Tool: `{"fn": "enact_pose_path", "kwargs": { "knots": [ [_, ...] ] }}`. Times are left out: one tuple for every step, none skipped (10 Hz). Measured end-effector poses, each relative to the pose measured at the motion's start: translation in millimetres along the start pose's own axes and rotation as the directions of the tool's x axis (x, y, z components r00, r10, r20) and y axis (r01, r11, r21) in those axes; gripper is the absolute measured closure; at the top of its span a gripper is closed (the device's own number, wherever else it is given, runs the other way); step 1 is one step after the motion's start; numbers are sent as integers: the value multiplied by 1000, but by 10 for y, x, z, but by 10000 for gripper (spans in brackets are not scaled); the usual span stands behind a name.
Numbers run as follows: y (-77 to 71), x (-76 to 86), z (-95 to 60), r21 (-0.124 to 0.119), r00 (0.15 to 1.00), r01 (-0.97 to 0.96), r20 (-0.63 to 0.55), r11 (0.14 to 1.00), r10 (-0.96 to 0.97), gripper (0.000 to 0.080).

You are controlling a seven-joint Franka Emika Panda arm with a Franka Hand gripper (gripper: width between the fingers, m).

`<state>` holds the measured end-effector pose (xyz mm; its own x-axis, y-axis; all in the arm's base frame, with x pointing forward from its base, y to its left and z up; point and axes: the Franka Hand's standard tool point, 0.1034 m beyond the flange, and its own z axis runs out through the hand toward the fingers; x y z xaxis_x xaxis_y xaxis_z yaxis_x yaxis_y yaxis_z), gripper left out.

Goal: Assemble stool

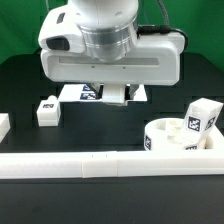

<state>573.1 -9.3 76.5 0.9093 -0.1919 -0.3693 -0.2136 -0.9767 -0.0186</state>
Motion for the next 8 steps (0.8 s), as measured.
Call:
{"fn": "enact_pose_path", "kwargs": {
  "knots": [
    [-8,41,-13,2,997,1,-73,1000,-1,463],
    [-21,99,-30,3,985,4,-175,1000,-3,463],
    [-41,109,-40,3,962,7,-273,1000,-6,463],
    [-120,38,-75,10,955,-4,-297,1000,7,463],
    [-231,75,-209,13,921,14,-388,1000,-7,462],
    [-265,36,-281,17,896,22,-444,1000,-12,463],
    [-299,16,-328,25,883,15,-470,1000,-1,463],
    [-312,91,-373,23,826,22,-563,999,-5,462]
  ]
}}
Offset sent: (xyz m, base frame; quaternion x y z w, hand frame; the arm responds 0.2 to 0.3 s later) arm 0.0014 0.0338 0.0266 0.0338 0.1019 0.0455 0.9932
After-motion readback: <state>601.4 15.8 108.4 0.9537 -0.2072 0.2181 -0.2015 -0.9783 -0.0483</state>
